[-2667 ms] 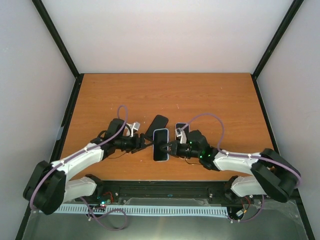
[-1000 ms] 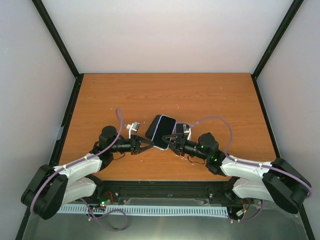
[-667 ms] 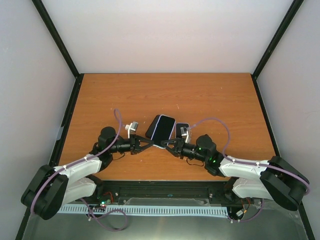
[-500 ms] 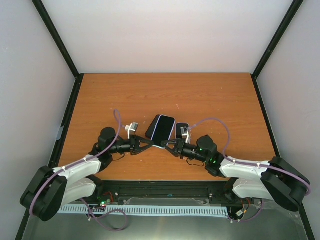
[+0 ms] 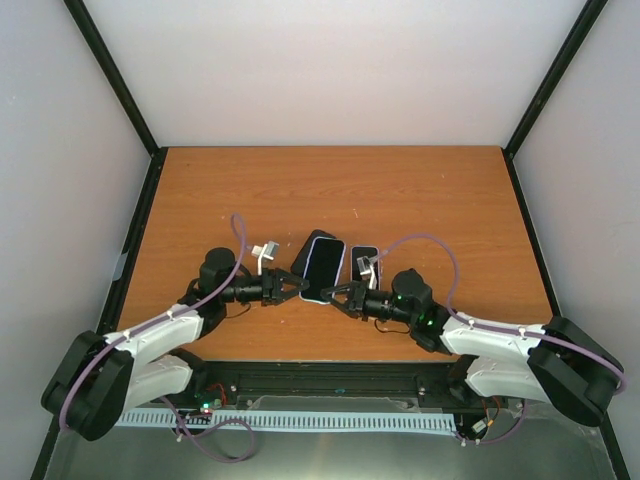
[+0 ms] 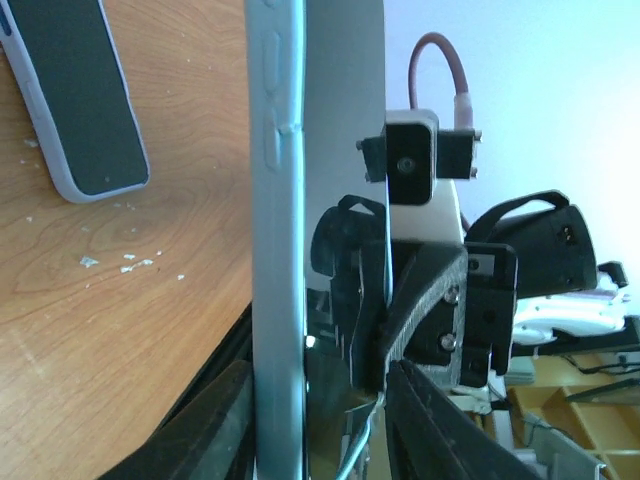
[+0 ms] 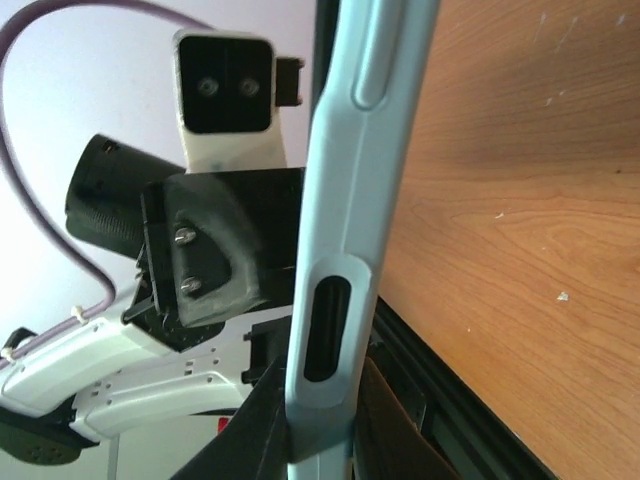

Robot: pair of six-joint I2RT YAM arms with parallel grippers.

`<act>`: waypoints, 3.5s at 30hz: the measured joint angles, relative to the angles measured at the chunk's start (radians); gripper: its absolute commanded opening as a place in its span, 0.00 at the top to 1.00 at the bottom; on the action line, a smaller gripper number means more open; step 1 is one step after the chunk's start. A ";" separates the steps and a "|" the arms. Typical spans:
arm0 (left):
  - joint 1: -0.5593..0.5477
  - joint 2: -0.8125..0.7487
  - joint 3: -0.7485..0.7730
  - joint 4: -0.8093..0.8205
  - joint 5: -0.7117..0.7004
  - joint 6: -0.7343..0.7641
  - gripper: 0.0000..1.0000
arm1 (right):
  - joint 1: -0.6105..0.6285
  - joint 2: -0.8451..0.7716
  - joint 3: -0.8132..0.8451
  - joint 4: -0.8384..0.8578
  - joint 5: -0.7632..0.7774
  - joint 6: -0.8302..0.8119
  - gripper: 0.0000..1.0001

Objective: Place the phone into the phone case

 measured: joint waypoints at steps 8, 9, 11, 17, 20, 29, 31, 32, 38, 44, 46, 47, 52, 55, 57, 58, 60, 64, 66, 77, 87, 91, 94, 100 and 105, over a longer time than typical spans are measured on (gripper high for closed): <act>0.003 0.055 0.023 -0.002 0.037 0.045 1.00 | 0.000 0.002 0.008 -0.045 -0.063 -0.068 0.46; 0.003 0.061 0.022 -0.002 0.038 0.042 1.00 | 0.000 -0.002 0.011 -0.049 -0.067 -0.077 0.43; 0.003 0.065 0.021 -0.002 0.038 0.040 1.00 | 0.001 -0.011 0.023 -0.064 -0.068 -0.087 0.42; 0.003 0.059 0.021 0.000 0.026 0.042 1.00 | 0.012 -0.020 0.046 -0.115 -0.034 -0.081 0.49; 0.003 0.051 0.021 -0.010 0.011 0.042 1.00 | 0.027 0.007 0.050 -0.107 -0.019 -0.071 0.52; 0.003 -0.016 0.021 -0.056 -0.078 0.039 1.00 | 0.052 0.070 0.059 -0.062 -0.005 -0.040 0.83; 0.003 -0.037 0.021 -0.073 -0.096 0.039 1.00 | 0.051 0.069 0.059 -0.050 0.003 -0.032 0.86; 0.003 -0.045 0.021 -0.077 -0.102 0.039 1.00 | 0.052 0.068 0.059 -0.042 0.005 -0.033 0.87; 0.003 -0.089 0.021 -0.090 -0.140 0.019 1.00 | 0.052 0.060 0.059 -0.014 0.007 -0.051 0.97; 0.003 -0.116 0.005 -0.059 -0.149 -0.057 1.00 | 0.052 0.060 0.068 0.012 0.008 -0.166 0.94; 0.005 -0.125 -0.007 -0.031 -0.153 -0.089 1.00 | 0.051 0.060 0.079 0.004 0.007 -0.241 0.92; 0.005 -0.130 -0.010 -0.023 -0.154 -0.103 1.00 | 0.050 0.058 0.085 -0.004 0.007 -0.281 0.90; 0.006 -0.154 -0.014 0.019 -0.155 -0.148 1.00 | 0.047 0.018 0.119 -0.077 0.010 -0.492 0.84; 0.006 -0.169 -0.014 0.035 -0.154 -0.171 1.00 | 0.048 -0.013 0.122 -0.108 0.003 -0.618 0.82; 0.005 -0.171 -0.014 0.039 -0.150 -0.188 1.00 | 0.050 -0.026 0.122 -0.142 -0.005 -0.706 0.79; 0.005 -0.171 -0.014 0.039 -0.146 -0.195 1.00 | 0.051 -0.029 0.122 -0.161 -0.009 -0.744 0.76; 0.005 -0.171 -0.018 0.035 -0.142 -0.209 1.00 | 0.051 -0.034 0.123 -0.197 -0.013 -0.815 0.61; 0.005 -0.171 -0.023 0.033 -0.146 -0.227 1.00 | 0.055 -0.053 0.127 -0.304 -0.020 -0.940 0.57; 0.005 -0.171 -0.023 0.032 -0.152 -0.228 1.00 | 0.056 -0.071 0.127 -0.363 -0.018 -0.985 0.49; 0.005 -0.172 -0.016 -0.084 -0.191 -0.152 1.00 | 0.057 -0.222 0.136 -0.488 0.126 -0.892 0.00; 0.173 -0.073 0.108 -0.453 -0.254 0.093 0.99 | 0.057 -0.358 0.171 -0.647 0.320 -0.694 0.00; 0.278 0.012 0.124 -0.535 -0.258 0.173 1.00 | 0.057 -0.394 0.171 -0.689 0.369 -0.661 0.00; 0.356 0.089 0.131 -0.581 -0.261 0.234 1.00 | 0.057 -0.395 0.171 -0.731 0.398 -0.634 0.00; 0.446 0.243 0.187 -0.630 -0.247 0.339 0.76 | 0.056 -0.421 0.170 -0.781 0.437 -0.602 0.00; 0.464 0.293 0.239 -0.689 -0.325 0.365 0.40 | 0.056 -0.501 0.167 -0.808 0.470 -0.599 0.00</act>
